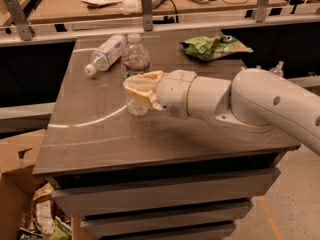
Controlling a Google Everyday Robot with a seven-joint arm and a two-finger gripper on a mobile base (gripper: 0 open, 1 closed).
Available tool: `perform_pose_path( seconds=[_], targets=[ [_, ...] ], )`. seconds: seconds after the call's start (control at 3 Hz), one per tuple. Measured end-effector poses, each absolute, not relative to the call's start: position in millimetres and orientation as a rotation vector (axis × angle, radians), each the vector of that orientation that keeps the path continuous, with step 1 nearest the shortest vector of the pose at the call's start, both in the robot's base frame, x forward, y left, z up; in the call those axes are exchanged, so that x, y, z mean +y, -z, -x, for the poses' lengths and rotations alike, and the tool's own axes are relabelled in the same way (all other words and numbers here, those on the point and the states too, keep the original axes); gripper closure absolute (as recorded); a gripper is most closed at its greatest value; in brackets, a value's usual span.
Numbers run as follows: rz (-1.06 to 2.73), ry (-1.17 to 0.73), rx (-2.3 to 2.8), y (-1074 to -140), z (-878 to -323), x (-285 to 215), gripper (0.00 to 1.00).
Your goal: Knock blue plastic bottle over
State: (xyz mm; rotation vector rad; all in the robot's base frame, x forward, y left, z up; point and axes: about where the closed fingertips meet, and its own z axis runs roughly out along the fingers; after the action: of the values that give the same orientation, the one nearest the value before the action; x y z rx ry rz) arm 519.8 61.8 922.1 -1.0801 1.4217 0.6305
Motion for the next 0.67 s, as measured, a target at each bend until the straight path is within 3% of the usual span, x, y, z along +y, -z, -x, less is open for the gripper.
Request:
perform_pose_path(
  seconds=[0.67],
  targets=[
    [1.016, -0.502, 1.554, -905.0, -549.4, 46.8, 1.00]
  ],
)
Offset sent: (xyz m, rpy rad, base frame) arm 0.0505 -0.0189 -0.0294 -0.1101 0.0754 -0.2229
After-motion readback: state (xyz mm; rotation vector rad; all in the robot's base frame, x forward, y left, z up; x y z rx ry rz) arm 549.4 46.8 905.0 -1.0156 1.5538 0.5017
